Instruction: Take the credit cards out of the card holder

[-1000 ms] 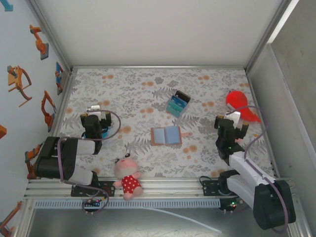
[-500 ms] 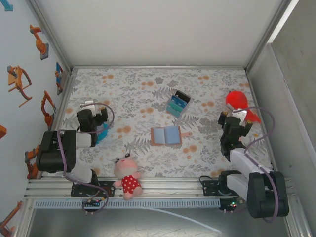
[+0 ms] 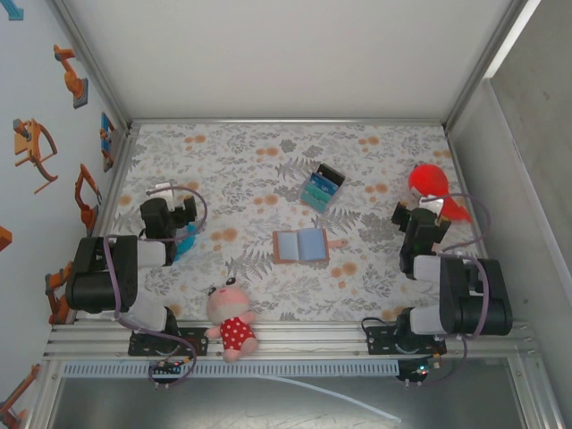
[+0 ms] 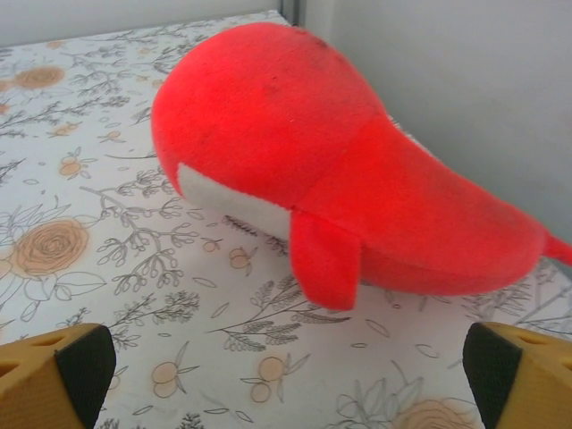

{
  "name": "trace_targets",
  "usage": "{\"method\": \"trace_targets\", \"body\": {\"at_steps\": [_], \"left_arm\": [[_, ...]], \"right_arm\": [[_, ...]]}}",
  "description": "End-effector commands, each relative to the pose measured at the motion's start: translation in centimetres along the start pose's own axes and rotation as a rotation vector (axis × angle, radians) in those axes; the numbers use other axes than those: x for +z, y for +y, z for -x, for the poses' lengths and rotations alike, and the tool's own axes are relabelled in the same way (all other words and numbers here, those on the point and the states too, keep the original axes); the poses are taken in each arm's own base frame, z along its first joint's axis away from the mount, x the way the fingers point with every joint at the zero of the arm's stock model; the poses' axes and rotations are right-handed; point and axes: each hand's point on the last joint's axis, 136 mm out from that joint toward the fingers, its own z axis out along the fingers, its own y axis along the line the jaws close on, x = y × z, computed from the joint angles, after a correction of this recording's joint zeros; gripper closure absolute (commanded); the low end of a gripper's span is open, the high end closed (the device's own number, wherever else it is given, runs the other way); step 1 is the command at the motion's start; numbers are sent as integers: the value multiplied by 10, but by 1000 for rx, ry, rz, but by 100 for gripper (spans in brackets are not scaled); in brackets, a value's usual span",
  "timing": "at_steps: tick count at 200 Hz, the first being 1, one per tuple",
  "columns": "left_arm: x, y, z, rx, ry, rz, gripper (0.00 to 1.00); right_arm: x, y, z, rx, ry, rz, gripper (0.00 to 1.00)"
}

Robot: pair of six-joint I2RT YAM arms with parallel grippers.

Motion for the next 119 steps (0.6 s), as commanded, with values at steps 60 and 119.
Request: {"method": "trace_targets", "body": {"at_steps": [60,119], "left_arm": [[1,-3,8,-15,-16,-18,3],[1,-3,8,-12,-16,-16,3]], "right_arm": [[8,29,22,-13,-75,149,0],[15,73,11,-104,-9,407,0]]}}
